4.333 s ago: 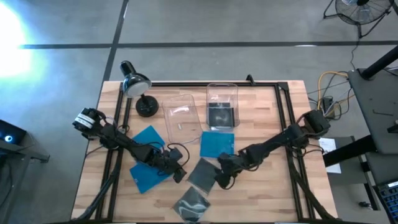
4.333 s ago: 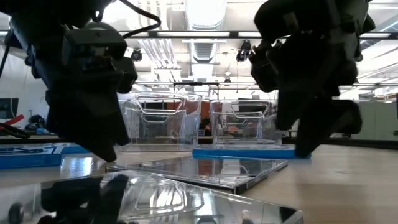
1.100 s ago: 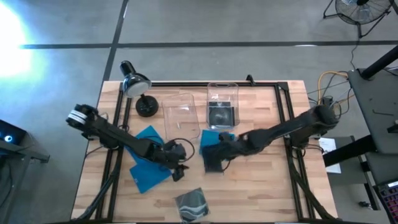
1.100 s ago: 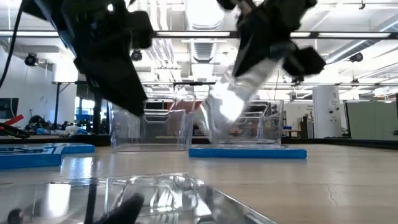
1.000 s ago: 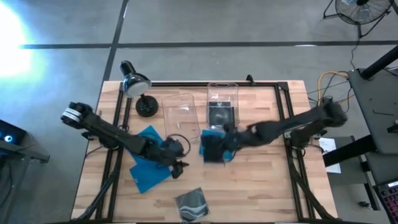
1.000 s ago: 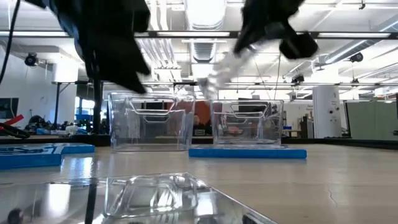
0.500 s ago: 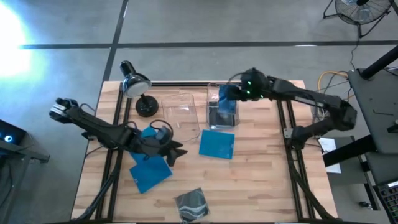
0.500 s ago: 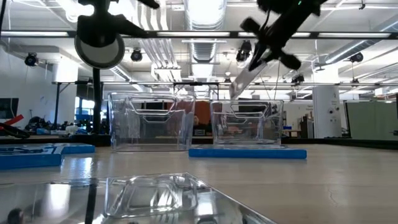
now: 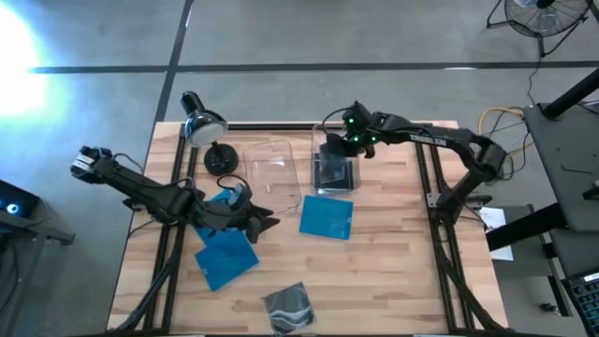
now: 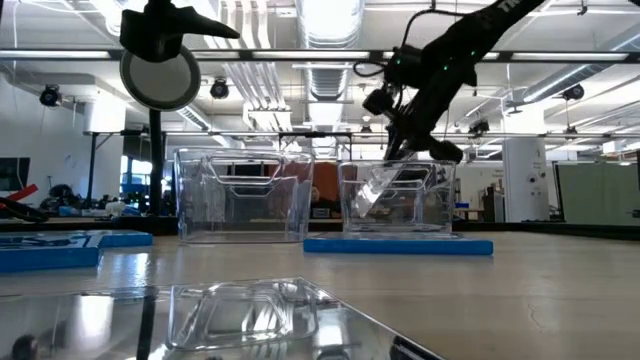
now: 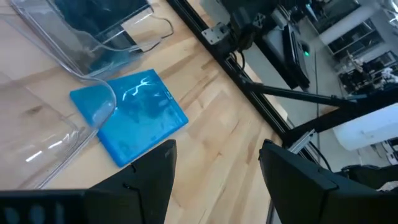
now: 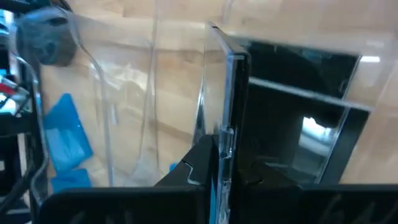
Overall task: Pick & place jewel cases by type
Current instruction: Put the right black CD case into the right transparent bin, then put the black CD case into the right transparent bin
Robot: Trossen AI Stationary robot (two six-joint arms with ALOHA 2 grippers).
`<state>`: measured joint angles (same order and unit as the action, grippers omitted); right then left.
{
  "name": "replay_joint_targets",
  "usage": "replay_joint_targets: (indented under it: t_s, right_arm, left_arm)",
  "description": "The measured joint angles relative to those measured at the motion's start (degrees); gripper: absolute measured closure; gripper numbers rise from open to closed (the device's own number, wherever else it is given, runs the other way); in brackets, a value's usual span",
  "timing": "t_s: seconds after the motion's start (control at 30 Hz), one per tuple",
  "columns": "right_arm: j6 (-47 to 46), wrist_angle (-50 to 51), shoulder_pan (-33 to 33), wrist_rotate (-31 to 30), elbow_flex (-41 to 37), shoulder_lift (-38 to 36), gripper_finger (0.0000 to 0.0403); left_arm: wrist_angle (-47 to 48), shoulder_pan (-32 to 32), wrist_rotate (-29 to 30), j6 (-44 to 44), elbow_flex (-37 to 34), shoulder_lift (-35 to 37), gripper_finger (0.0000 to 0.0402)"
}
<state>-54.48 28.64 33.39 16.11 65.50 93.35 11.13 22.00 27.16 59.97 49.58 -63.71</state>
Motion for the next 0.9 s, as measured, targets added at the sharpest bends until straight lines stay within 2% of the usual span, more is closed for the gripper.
replay_joint_targets:
  t_s: [0.1,0.23,0.37,0.57,0.73,0.8,0.9]
  right_arm:
    - [0.4,1.8,-0.1,0.2,0.7,1.4,0.0375]
    - [3.9,6.2,0.0,-2.2,1.3,0.7,0.0324]
    - [8.1,11.3,-0.1,-10.8,3.0,-2.9,0.0257]
    - [17.2,22.3,-2.6,-18.1,7.2,-9.1,0.0180]
    - [17.4,29.3,-12.5,-17.8,8.5,-14.6,0.0162]
    - [13.2,29.8,-18.8,-17.5,8.3,-16.0,0.0163]
    - [5.3,27.1,-28.4,-13.1,7.5,-16.7,0.0169]
  left_arm:
    - [0.2,0.0,0.0,-0.8,0.0,-0.2,0.0188]
    - [1.0,0.0,0.0,-1.9,0.0,-0.2,0.0188]
    - [2.7,-0.1,0.0,-3.3,-0.1,-0.2,0.0188]
    - [6.9,-0.3,0.0,-5.5,-0.1,-0.2,0.0188]
    - [8.9,-0.7,-1.5,-8.3,-0.1,-0.2,0.0188]
    - [9.0,-0.9,-2.9,-9.5,-0.1,-0.2,0.0188]
    - [9.1,-1.1,-5.3,-11.4,-0.1,-0.2,0.0188]
